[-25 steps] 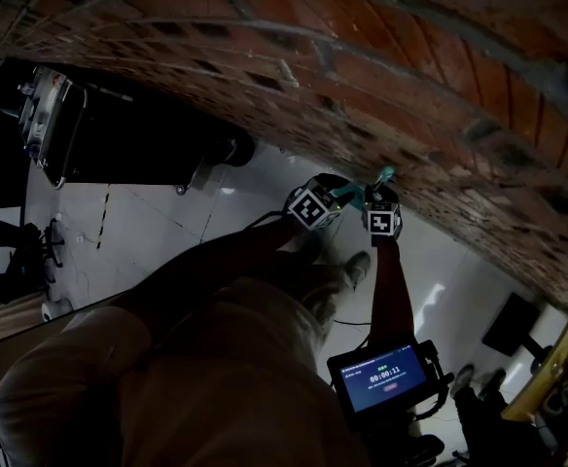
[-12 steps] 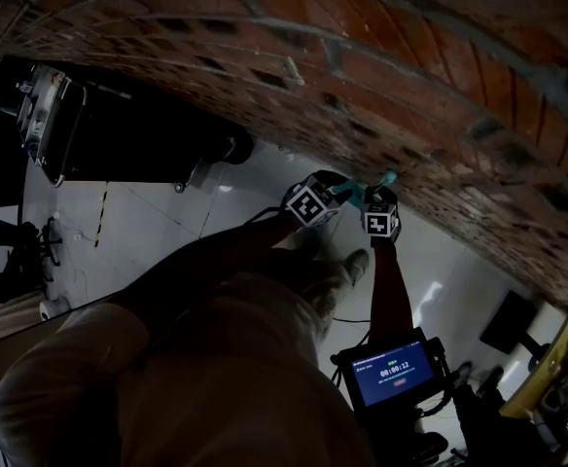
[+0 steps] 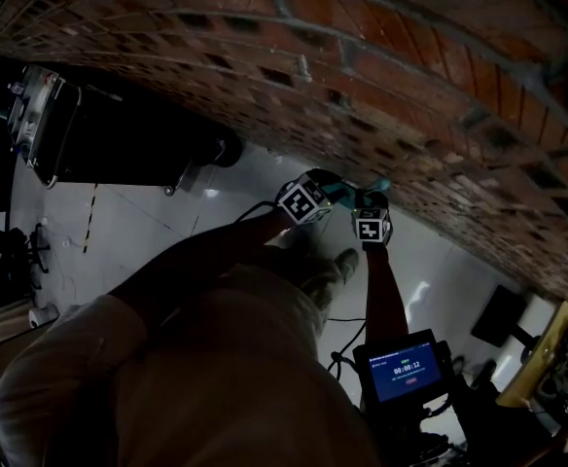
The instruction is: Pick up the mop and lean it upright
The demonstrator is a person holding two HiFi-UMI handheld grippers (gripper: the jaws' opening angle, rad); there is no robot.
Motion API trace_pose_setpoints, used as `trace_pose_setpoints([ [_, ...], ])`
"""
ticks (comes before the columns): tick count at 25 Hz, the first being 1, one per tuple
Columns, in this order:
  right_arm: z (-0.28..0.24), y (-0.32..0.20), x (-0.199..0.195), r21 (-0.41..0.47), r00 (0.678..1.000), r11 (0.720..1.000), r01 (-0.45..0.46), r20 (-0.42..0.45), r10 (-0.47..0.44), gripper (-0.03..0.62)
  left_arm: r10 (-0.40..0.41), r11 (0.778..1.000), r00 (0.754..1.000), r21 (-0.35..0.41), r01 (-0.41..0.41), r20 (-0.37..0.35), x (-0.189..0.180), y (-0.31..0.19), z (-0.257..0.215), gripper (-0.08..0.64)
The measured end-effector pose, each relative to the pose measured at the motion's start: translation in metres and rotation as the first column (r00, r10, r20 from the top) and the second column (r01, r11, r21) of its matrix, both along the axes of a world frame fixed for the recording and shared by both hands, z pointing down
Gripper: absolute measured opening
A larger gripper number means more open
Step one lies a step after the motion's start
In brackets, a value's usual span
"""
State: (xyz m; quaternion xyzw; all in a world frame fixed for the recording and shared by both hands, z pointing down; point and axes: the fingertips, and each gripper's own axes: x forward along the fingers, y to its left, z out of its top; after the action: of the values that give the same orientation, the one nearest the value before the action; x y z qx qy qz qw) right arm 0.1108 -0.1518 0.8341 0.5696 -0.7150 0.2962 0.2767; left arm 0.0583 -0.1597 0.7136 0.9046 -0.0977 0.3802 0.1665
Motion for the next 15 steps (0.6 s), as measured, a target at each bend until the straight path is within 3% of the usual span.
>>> trace_pose_setpoints([
  [15, -0.037, 0.009, 0.007, -0.023, 0.999, 0.999, -0.027, -0.041, 0.026, 0.103, 0.053, 0.998, 0.994, 0.047, -0.049, -0.091, -0.006, 0.005, -0.049, 0.135],
])
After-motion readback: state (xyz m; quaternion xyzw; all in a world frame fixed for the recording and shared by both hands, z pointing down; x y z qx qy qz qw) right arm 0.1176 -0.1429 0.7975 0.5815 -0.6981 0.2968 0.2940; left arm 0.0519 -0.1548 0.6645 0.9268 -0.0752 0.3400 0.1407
